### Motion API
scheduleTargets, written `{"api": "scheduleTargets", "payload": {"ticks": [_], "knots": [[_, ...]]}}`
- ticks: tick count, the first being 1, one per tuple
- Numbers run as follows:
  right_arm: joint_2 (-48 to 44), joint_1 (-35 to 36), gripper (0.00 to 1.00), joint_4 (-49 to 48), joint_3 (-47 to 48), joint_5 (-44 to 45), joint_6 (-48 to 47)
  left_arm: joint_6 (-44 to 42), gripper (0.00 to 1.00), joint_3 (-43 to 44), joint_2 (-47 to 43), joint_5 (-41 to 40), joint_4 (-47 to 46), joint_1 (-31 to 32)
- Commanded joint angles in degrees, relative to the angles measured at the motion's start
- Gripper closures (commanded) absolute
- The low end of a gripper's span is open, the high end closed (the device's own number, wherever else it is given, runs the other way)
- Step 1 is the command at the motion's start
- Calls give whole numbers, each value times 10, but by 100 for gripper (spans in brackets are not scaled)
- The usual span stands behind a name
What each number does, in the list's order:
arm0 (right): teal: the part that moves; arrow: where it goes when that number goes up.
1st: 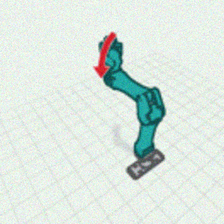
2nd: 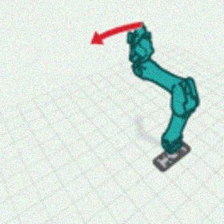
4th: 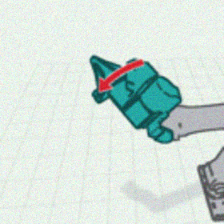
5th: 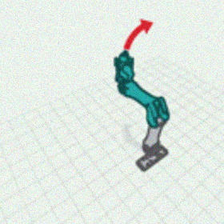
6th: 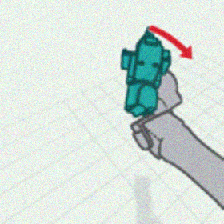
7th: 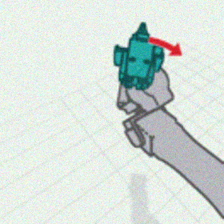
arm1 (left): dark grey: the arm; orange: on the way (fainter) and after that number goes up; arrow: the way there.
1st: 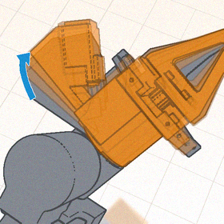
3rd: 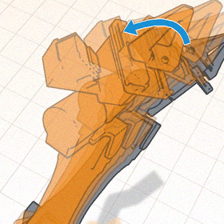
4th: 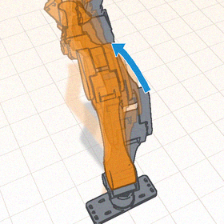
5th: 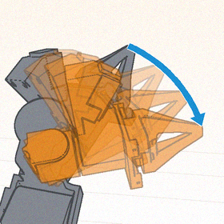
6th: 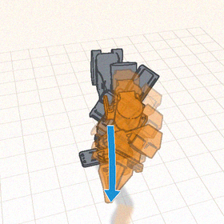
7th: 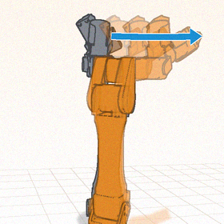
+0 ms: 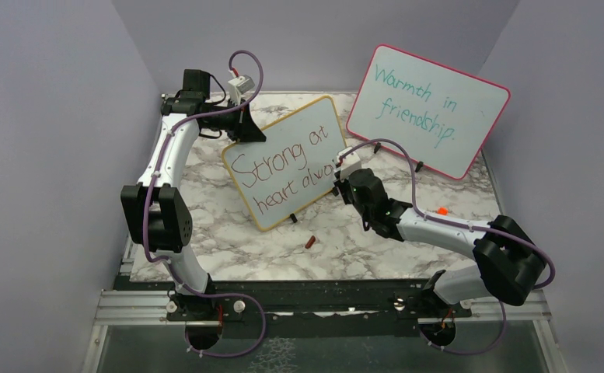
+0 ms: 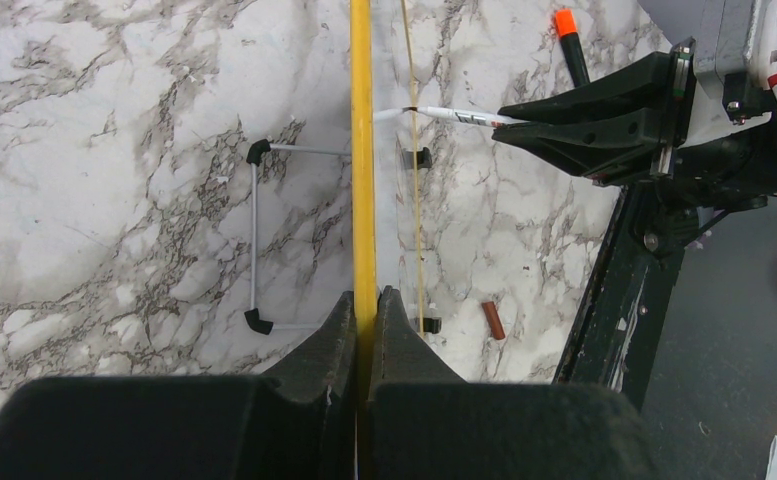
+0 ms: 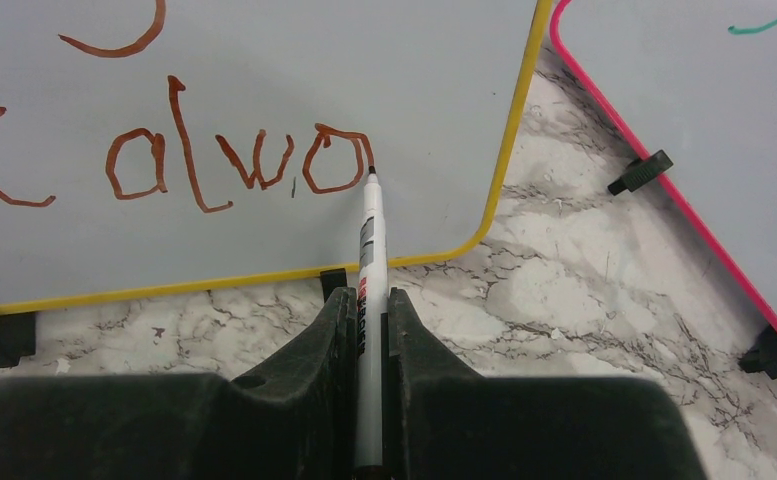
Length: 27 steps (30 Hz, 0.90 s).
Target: Write a sentence on the whiteboard
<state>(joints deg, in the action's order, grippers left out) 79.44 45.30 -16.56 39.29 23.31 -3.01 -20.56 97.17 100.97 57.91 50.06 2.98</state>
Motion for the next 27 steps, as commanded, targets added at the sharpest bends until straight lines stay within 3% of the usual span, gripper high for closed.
{"api": "scheduleTargets", "payload": {"ticks": [1,27], "knots": [[7,-3,99,22,-7,7,13,-46,100,-2,23,-41,35,4],[-31,-6,99,-6,-6,14,-3,-46,100,-5,20,-44,34,5]]}}
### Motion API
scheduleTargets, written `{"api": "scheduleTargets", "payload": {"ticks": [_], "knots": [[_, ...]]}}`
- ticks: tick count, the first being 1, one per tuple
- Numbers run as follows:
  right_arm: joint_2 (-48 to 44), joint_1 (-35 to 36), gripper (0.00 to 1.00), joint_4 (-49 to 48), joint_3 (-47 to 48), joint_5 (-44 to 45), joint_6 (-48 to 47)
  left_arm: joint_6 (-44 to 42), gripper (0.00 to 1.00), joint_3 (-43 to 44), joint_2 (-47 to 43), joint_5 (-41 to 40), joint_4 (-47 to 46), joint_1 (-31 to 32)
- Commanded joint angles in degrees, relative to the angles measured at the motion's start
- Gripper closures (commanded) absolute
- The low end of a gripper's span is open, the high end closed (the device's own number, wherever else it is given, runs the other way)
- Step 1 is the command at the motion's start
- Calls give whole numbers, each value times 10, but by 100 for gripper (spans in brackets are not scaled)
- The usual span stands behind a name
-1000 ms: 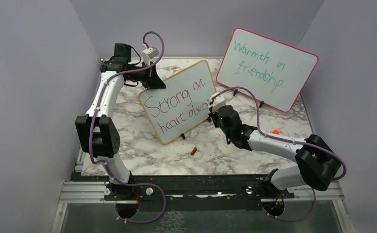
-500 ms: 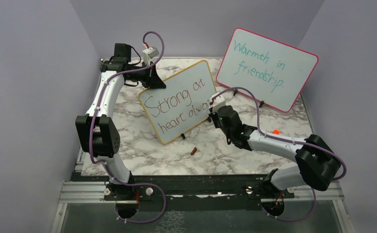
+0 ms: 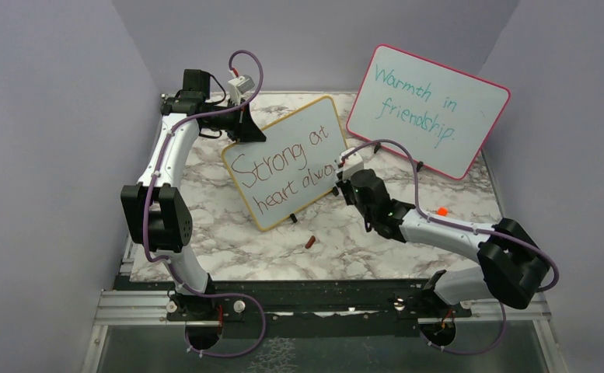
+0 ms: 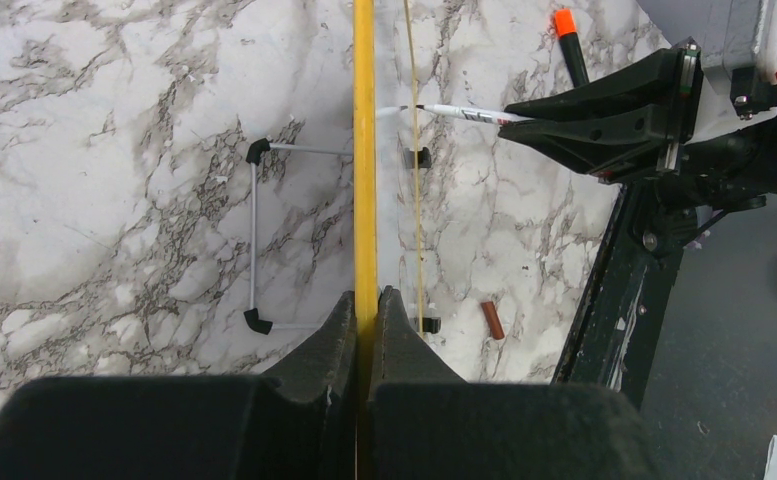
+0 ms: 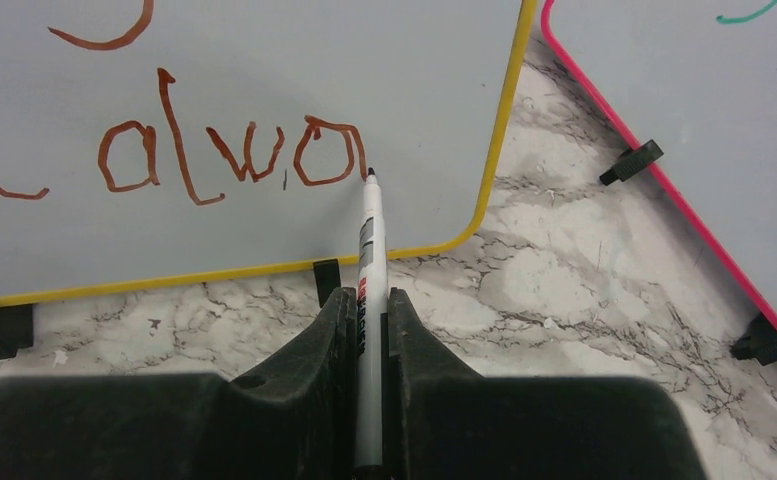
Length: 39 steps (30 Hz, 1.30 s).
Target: Write a sentence on the whiteboard
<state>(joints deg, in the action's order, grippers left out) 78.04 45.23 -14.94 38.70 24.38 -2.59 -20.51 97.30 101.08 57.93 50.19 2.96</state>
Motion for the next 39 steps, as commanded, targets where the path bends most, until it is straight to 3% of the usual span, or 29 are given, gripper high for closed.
{"api": "scheduleTargets", "payload": {"ticks": [1,23,39], "knots": [[-19,-6,99,-27,2,2,-10,-46,100,-6,18,-44,32,5],[19,-17,99,-64,26,-42,-29,-44,100,-5,24,-44,32,5],[22,-26,99,-71,24,-17,-22,-43,100,-4,23,-44,32,5]]}}
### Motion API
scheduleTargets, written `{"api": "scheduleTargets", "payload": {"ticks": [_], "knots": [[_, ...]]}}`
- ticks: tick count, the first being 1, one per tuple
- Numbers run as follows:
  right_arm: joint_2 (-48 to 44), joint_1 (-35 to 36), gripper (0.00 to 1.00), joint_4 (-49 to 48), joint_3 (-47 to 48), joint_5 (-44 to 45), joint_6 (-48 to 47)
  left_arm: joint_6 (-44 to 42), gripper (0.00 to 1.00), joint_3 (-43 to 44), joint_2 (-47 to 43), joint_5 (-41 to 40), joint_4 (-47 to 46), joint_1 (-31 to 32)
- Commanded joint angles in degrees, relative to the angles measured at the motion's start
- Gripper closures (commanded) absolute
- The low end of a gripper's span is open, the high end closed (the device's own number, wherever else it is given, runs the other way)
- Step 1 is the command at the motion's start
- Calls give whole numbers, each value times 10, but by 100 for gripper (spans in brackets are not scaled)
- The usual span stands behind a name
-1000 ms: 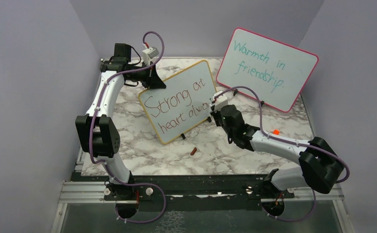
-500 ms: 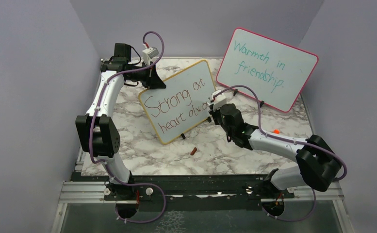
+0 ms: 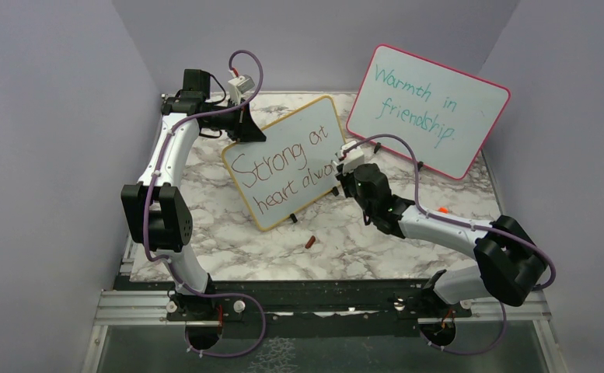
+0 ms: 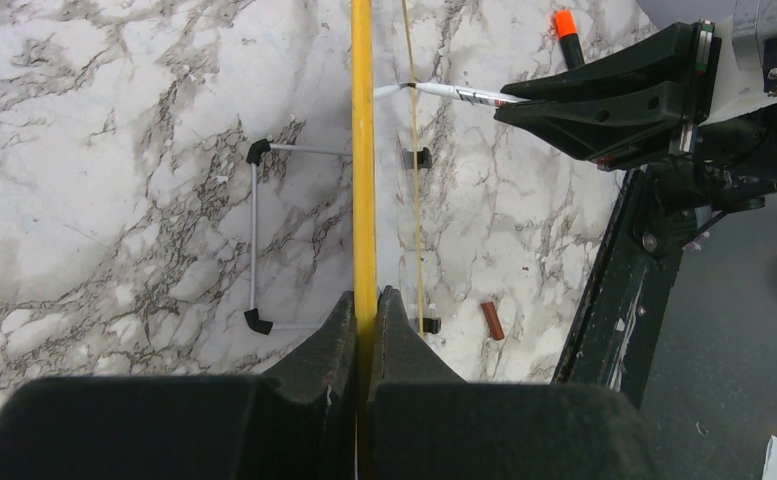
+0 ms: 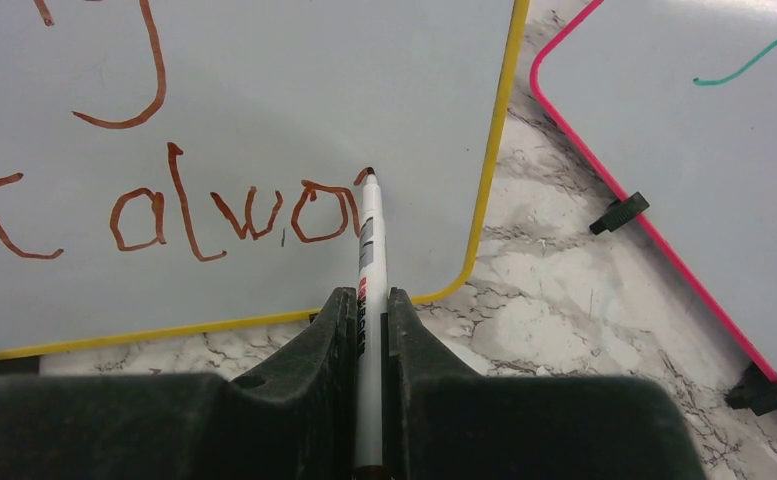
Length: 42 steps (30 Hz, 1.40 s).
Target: Write a sentence on the whiteboard
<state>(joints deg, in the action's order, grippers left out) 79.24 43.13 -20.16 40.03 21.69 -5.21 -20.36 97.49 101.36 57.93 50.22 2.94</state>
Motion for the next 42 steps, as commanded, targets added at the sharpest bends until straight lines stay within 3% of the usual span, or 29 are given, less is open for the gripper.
{"api": "scheduleTargets", "payload": {"ticks": [1,18,42], "knots": [[9,-5,99,-15,10,11,7,-44,100,-6,20,-45,31,5],[-1,-5,99,32,-18,-9,34,-43,100,-4,21,-46,31,6],[2,-6,99,31,-17,33,39,-42,100,-2,25,-44,31,5]]}}
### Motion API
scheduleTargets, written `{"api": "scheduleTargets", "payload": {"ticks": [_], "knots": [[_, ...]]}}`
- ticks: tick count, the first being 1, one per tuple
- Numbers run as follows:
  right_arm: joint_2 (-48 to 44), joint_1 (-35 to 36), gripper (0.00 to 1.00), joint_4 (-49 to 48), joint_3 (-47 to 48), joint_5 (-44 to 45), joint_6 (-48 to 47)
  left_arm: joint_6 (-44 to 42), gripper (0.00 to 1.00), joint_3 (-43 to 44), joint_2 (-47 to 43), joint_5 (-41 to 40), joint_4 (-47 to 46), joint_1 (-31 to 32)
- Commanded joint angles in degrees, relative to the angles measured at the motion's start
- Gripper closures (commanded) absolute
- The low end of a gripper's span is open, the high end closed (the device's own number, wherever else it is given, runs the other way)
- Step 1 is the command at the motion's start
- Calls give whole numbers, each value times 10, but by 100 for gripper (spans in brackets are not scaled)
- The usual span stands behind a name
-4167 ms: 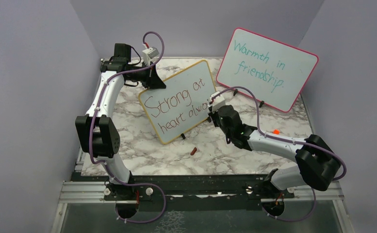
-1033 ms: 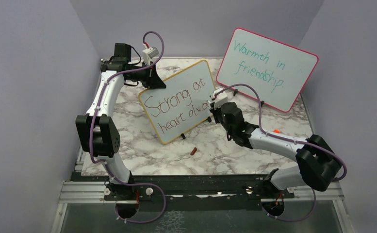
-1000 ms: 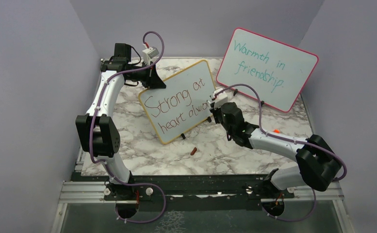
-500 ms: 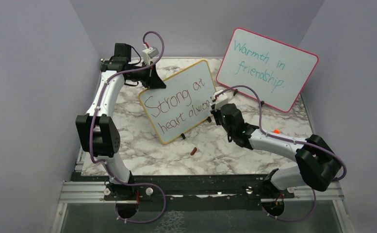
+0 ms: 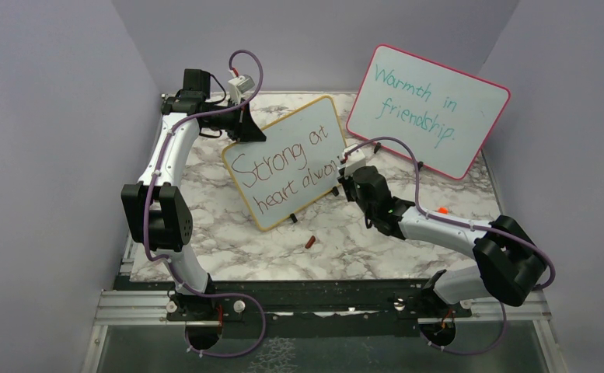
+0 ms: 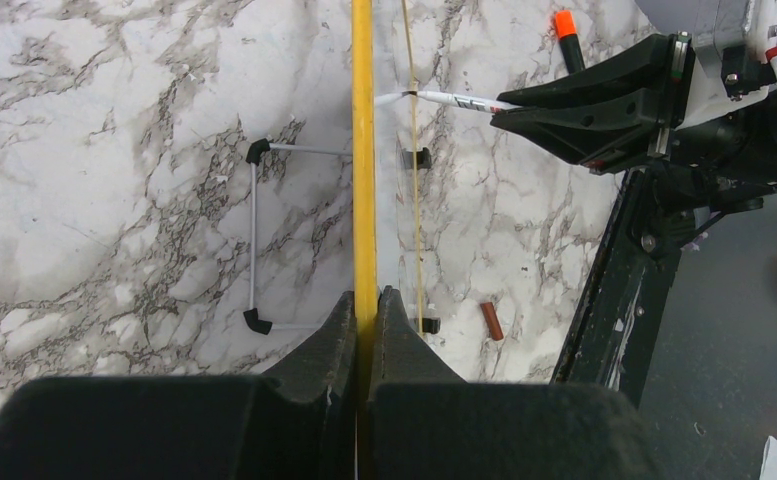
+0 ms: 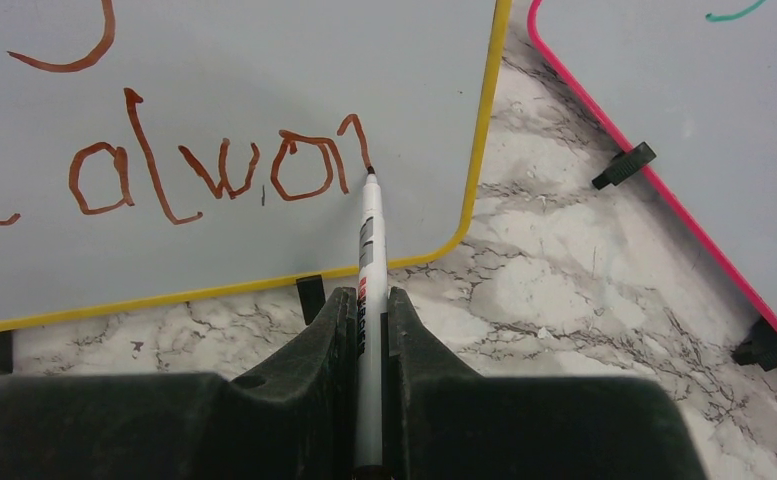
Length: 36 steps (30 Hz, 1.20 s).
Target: Write a sentence on the whiteboard
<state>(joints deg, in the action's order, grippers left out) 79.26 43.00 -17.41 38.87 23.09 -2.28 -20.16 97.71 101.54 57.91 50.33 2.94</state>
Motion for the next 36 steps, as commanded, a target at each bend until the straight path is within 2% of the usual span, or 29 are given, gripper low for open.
{"api": "scheduleTargets", "payload": {"ticks": [1,22,36], "knots": [[3,-5,99,2,-4,22,9,-44,100,-4,23,-44,30,5],[6,-11,99,-53,24,30,-17,-43,100,-5,23,-44,30,5],[8,-11,99,-11,18,9,3,-43,100,-3,24,-45,29,5]]}}
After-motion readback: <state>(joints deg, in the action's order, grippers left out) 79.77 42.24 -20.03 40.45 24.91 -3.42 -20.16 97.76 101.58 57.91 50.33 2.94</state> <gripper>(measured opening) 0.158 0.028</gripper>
